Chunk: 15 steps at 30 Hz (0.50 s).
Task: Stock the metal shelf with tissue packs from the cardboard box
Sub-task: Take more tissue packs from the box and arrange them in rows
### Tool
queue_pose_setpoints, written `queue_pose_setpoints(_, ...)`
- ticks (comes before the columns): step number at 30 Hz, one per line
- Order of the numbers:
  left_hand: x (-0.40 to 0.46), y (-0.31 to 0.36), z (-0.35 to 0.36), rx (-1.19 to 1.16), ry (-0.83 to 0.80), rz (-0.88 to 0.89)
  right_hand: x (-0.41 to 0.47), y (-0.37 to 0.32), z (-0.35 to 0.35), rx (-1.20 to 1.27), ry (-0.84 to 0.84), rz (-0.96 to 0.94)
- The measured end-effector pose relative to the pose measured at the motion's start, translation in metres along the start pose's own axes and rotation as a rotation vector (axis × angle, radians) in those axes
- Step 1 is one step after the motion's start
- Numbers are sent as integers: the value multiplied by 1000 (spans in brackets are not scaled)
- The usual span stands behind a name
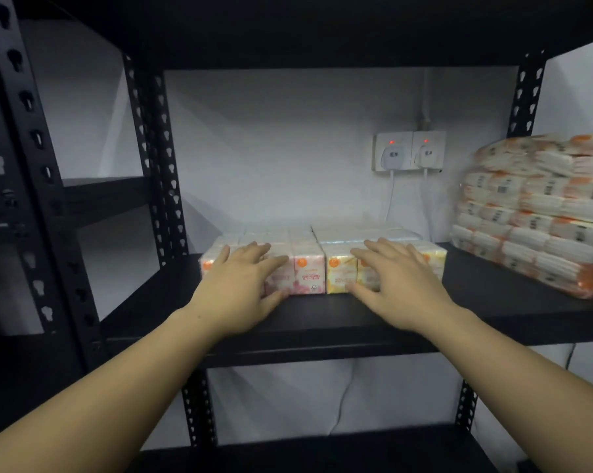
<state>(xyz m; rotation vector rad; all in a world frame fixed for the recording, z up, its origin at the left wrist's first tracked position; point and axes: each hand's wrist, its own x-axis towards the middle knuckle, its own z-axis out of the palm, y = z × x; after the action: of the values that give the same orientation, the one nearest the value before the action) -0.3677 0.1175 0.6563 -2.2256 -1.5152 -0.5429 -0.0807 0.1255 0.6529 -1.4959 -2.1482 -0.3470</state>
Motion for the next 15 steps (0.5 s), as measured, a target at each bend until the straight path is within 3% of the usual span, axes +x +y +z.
queue_pose_setpoints(4, 6, -4, 9, -15, -53, -78, 12, 10, 12, -3, -17, 104)
queue_pose_setpoints(15, 34, -11, 30, -46, -12, -129, 45, 10, 32, -48, 21, 142)
